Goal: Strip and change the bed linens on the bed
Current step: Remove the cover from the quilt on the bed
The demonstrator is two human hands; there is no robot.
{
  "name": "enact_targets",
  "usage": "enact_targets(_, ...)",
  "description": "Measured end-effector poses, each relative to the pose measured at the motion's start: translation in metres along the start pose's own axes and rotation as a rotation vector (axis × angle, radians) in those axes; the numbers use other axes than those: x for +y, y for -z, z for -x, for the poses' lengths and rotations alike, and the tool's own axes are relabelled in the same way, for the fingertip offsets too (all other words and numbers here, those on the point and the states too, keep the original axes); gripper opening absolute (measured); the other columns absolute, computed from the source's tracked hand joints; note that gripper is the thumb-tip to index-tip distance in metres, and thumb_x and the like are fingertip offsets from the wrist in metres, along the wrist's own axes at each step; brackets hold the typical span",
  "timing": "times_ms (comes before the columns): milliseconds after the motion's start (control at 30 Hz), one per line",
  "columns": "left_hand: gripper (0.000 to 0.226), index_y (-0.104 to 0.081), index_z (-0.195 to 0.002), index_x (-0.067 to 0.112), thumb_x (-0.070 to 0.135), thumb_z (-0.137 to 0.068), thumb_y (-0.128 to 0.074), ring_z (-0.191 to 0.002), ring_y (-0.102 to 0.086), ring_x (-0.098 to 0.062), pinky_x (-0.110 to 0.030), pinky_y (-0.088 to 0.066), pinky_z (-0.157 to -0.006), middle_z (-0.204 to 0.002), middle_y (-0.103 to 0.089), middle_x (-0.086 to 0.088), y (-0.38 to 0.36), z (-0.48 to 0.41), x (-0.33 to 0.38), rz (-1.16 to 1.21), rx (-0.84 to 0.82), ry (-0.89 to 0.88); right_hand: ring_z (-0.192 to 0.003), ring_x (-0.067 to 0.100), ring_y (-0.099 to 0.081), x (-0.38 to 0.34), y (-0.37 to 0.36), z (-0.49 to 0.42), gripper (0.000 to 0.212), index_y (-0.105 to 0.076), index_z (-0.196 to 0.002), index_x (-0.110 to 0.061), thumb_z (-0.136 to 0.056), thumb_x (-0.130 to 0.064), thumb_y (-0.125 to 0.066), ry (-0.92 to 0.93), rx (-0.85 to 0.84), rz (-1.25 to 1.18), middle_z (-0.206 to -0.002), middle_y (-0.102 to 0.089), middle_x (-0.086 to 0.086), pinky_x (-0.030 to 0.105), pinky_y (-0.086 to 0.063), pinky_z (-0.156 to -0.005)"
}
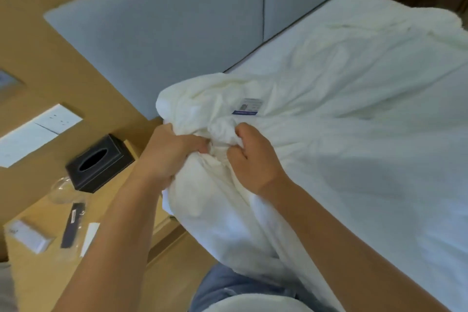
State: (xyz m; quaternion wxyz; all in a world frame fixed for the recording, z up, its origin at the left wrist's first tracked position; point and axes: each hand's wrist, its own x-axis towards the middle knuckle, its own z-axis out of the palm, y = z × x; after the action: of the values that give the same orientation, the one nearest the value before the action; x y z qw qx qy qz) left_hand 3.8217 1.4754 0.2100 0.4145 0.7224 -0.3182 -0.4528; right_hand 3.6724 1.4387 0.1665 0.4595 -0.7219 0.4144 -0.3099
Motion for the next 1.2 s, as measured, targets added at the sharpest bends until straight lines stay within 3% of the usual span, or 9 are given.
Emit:
enact_targets(233,0.026,-0.068,-0.091,0.007,0.021,-0.07,-0.074,-0.082,-0.066,-0.026,-0.039,-0.053,-0.067,-0.088,-0.07,-0.011,-0.019,-0.033,-0.055,-0.211,0.04,0.193,-0.07,0.01,-0.04,0.07,-0.031,0.011,0.016,-0.039,-0.082,-0.019,-0.093,-0.009,-0.043,-0.197,-0.437,0.285,-0.078,-0.036,-0.007,0.023,-0.029,-0.067)
enact_targets(400,0.023,-0.065,-0.096,0.023,0.032,-0.077,-0.072,-0.09,-0.063,-0.016,-0.033,-0.051,-0.076,-0.096,-0.068,0.002,-0.035,-0.028,-0.072,-0.241,-0.061,0.249,-0.085,0.02,-0.049,0.093,-0.027,0.021,0.011,-0.048,-0.103,-0.01,-0.096,-0.013,-0.041,-0.239,-0.576,0.377,-0.092,-0.046,0.005,0.023,-0.033,-0.071)
enact_targets(467,0.02,-0.063,-0.092,0.03,0.04,-0.076,-0.07,-0.091,-0.062,-0.012,-0.032,-0.051,-0.079,-0.094,-0.067,0.008,-0.044,-0.02,-0.071,-0.284,-0.148,0.214,-0.09,0.022,-0.055,0.098,-0.023,0.021,0.015,-0.053,-0.105,-0.004,-0.094,-0.008,-0.044,-0.279,-0.511,0.343,-0.096,-0.054,0.008,0.023,-0.035,-0.073)
enact_targets(567,0.018,-0.064,-0.082,0.032,0.043,-0.069,-0.064,-0.087,-0.061,-0.011,-0.031,-0.049,-0.076,-0.087,-0.068,0.008,-0.061,-0.011,-0.066,-0.312,-0.154,0.173,-0.069,0.013,-0.049,0.1,-0.016,0.023,0.022,-0.045,-0.072,-0.014,-0.086,0.002,-0.048,-0.313,-0.186,0.181,-0.069,-0.045,-0.006,0.023,-0.036,-0.063)
enact_targets(733,0.008,-0.062,-0.088,0.023,0.023,-0.083,-0.068,-0.089,-0.062,-0.016,-0.026,-0.049,-0.073,-0.092,-0.067,0.0,-0.072,-0.01,-0.064,-0.139,-0.002,0.259,-0.081,0.009,-0.047,0.09,-0.013,0.034,0.027,-0.064,-0.111,-0.008,-0.09,-0.003,-0.047,-0.287,-0.138,0.07,-0.092,-0.053,0.0,0.006,-0.034,-0.068)
enact_targets(867,0.044,-0.057,-0.121,0.007,0.03,-0.085,-0.067,-0.098,-0.062,-0.018,-0.024,-0.05,-0.072,-0.102,-0.066,-0.005,-0.076,-0.01,-0.065,-0.063,-0.08,0.384,-0.106,0.023,-0.057,0.073,-0.008,0.027,0.025,-0.064,-0.107,-0.009,-0.09,-0.02,-0.049,-0.456,-0.341,-0.318,-0.113,-0.062,0.015,0.03,-0.043,-0.095)
enact_targets(967,0.072,-0.046,-0.135,0.006,0.048,-0.08,-0.067,-0.123,-0.052,-0.027,-0.039,-0.041,-0.105,-0.128,-0.055,-0.008,-0.069,-0.014,-0.065,-0.036,-0.2,0.519,-0.107,0.001,-0.057,0.069,-0.007,0.03,0.039,-0.058,-0.109,-0.035,-0.072,-0.048,-0.06,-0.534,-0.379,-0.519,-0.11,-0.065,-0.009,0.022,-0.045,-0.095)
enact_targets(1067,0.069,-0.052,-0.128,0.016,0.064,-0.079,-0.053,-0.116,-0.056,-0.023,-0.036,-0.041,-0.102,-0.125,-0.061,-0.002,-0.058,-0.019,-0.057,0.129,-0.396,0.564,-0.106,0.006,-0.061,0.071,-0.009,0.032,0.058,-0.054,-0.12,-0.031,-0.068,-0.036,-0.078,-0.574,-0.274,-0.533,-0.113,-0.066,-0.01,0.029,-0.049,-0.093)
enact_targets(1200,0.122,-0.005,-0.152,0.023,0.085,-0.055,-0.045,-0.131,-0.041,-0.025,-0.042,-0.028,-0.108,-0.157,-0.017,-0.01,-0.063,-0.025,-0.055,0.021,-0.516,0.548,-0.093,0.012,-0.068,0.073,-0.01,0.028,0.038,-0.067,-0.104,-0.021,-0.069,-0.014,-0.079,-0.646,-0.14,-0.529,-0.095,-0.073,-0.005,0.027,-0.053,-0.079)
